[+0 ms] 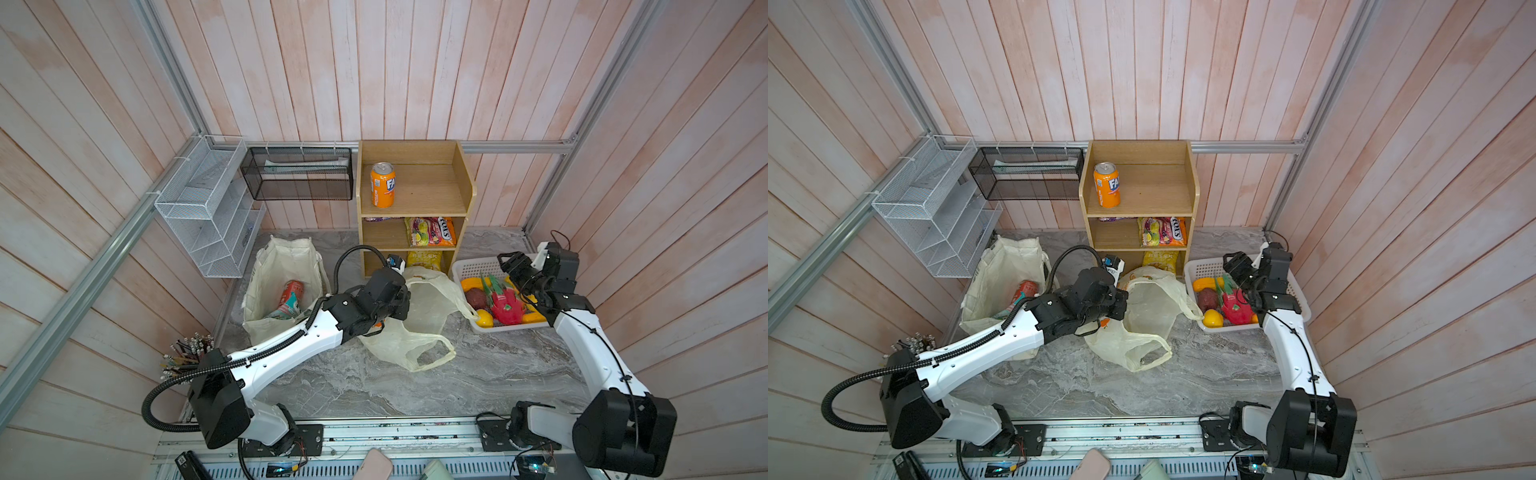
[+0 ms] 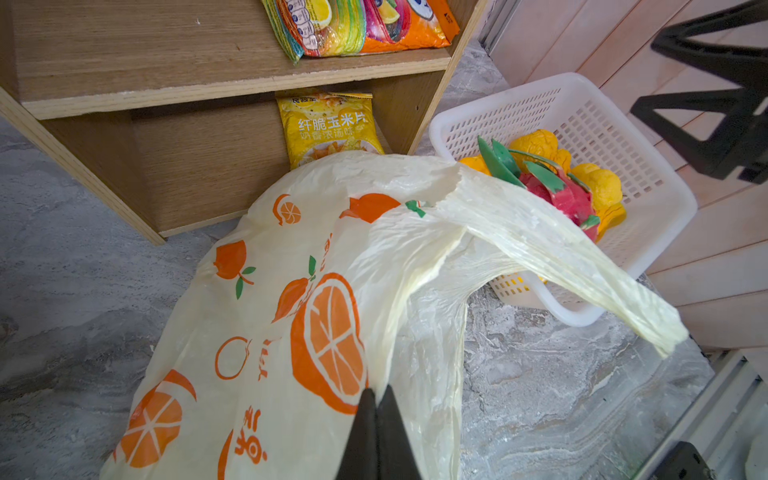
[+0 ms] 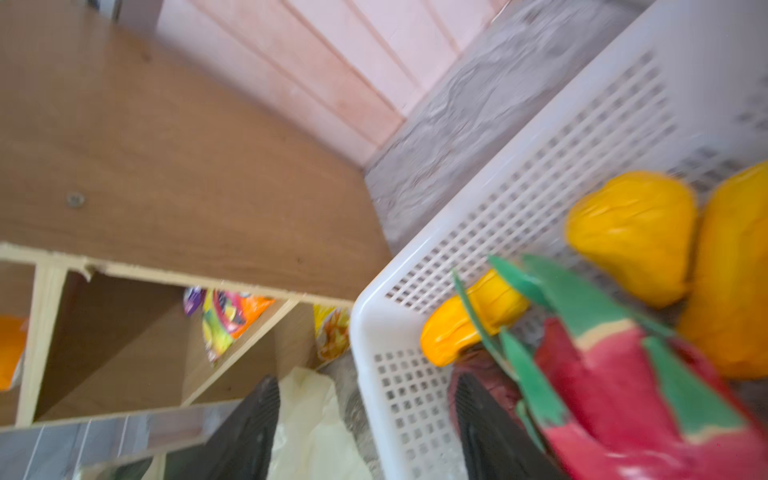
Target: Place the mixed food into the grocery bags and tie them
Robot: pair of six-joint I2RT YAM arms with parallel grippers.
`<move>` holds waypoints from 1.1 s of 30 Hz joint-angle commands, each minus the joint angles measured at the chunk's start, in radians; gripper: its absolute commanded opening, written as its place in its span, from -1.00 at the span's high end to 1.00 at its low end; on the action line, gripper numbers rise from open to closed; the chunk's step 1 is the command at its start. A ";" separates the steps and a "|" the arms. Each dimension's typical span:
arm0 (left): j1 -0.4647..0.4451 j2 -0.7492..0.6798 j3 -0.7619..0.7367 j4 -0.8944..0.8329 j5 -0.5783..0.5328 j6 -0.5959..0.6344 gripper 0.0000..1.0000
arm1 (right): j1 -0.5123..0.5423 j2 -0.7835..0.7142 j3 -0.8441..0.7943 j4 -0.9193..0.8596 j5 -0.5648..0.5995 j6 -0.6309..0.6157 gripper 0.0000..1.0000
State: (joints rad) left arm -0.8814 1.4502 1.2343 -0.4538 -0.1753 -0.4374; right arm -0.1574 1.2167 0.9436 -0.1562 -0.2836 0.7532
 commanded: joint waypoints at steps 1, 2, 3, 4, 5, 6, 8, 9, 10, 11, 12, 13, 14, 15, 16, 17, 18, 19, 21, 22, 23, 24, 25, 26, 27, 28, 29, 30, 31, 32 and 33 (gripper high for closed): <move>0.006 0.016 0.027 0.034 0.009 0.005 1.00 | -0.086 0.009 0.013 -0.123 0.096 -0.078 -0.43; 0.005 0.017 0.025 0.043 0.017 0.005 1.00 | -0.119 0.011 0.011 -0.134 0.108 -0.086 -0.45; 0.008 0.018 0.022 0.053 0.026 0.006 1.00 | -0.152 0.013 0.006 -0.139 0.109 -0.094 -0.46; 0.006 0.018 0.017 0.068 0.037 0.006 1.00 | -0.183 0.022 0.003 -0.144 0.113 -0.102 -0.47; 0.004 0.019 0.009 0.085 0.049 0.006 1.00 | -0.209 0.035 0.005 -0.152 0.118 -0.114 -0.48; 0.006 0.019 0.003 0.099 0.060 0.006 1.00 | -0.230 0.047 0.009 -0.161 0.121 -0.127 -0.49; 0.004 0.023 -0.013 0.138 0.087 0.005 1.00 | -0.254 0.082 0.025 -0.193 0.160 -0.166 -0.55; 0.004 0.026 -0.020 0.153 0.094 0.002 1.00 | -0.257 0.095 0.032 -0.208 0.186 -0.180 -0.59; 0.006 0.030 -0.025 0.169 0.103 0.002 1.00 | -0.260 0.108 0.039 -0.223 0.214 -0.192 -0.61; 0.005 0.036 -0.028 0.186 0.111 0.001 1.00 | -0.261 0.120 0.041 -0.231 0.229 -0.202 -0.62; 0.005 0.044 -0.026 0.195 0.114 0.002 1.00 | -0.260 0.127 0.044 -0.237 0.242 -0.207 -0.62; 0.005 0.053 -0.020 0.201 0.115 0.007 1.00 | -0.261 0.138 0.046 -0.244 0.255 -0.212 -0.62; 0.006 0.063 -0.014 0.205 0.117 0.016 1.00 | -0.261 0.149 0.048 -0.247 0.258 -0.219 -0.63; 0.005 0.069 -0.007 0.206 0.113 0.022 1.00 | -0.261 0.158 0.050 -0.249 0.261 -0.224 -0.63; 0.005 0.074 -0.003 0.205 0.106 0.027 1.00 | -0.260 0.170 0.051 -0.252 0.266 -0.230 -0.64; 0.007 0.076 0.001 0.204 0.103 0.032 1.00 | -0.261 0.181 0.050 -0.256 0.270 -0.237 -0.64; 0.006 0.076 0.000 0.204 0.102 0.035 1.00 | -0.258 0.189 0.047 -0.256 0.271 -0.245 -0.64; 0.006 0.073 -0.001 0.205 0.102 0.037 1.00 | -0.257 0.199 0.041 -0.258 0.270 -0.251 -0.65; 0.006 0.067 -0.008 0.212 0.110 0.038 1.00 | -0.252 0.218 0.028 -0.251 0.274 -0.270 -0.65; 0.007 0.063 -0.014 0.220 0.117 0.037 1.00 | -0.247 0.228 0.022 -0.248 0.278 -0.277 -0.66; 0.007 0.060 -0.017 0.226 0.123 0.037 1.00 | -0.243 0.239 0.017 -0.246 0.277 -0.279 -0.66; 0.007 0.060 -0.022 0.232 0.130 0.037 1.00 | -0.243 0.247 0.018 -0.245 0.275 -0.279 -0.66; 0.008 0.060 -0.024 0.237 0.135 0.038 1.00 | -0.239 0.257 0.019 -0.244 0.272 -0.278 -0.66; 0.010 0.064 -0.024 0.238 0.138 0.041 1.00 | -0.237 0.267 0.020 -0.242 0.265 -0.278 -0.66; 0.009 0.066 -0.023 0.237 0.138 0.045 1.00 | -0.235 0.275 0.025 -0.240 0.261 -0.276 -0.66; 0.010 0.070 -0.021 0.238 0.140 0.050 1.00 | -0.231 0.285 0.029 -0.236 0.255 -0.276 -0.66; 0.010 0.073 -0.022 0.237 0.140 0.052 1.00 | -0.229 0.296 0.033 -0.232 0.254 -0.273 -0.66; 0.010 0.073 -0.021 0.236 0.140 0.054 1.00 | -0.225 0.304 0.038 -0.228 0.253 -0.271 -0.66; 0.011 0.076 -0.022 0.236 0.141 0.055 1.00 | -0.225 0.313 0.041 -0.221 0.249 -0.270 -0.66; 0.012 0.076 -0.022 0.238 0.143 0.056 1.00 | -0.224 0.324 0.044 -0.214 0.242 -0.267 -0.65; 0.013 0.077 -0.022 0.238 0.143 0.057 1.00 | -0.225 0.333 0.047 -0.210 0.237 -0.263 -0.65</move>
State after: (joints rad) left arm -0.8749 1.5211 1.2263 -0.2447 -0.0479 -0.4026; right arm -0.3843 1.5177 0.9741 -0.3531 -0.0357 0.4900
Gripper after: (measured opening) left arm 0.047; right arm 0.827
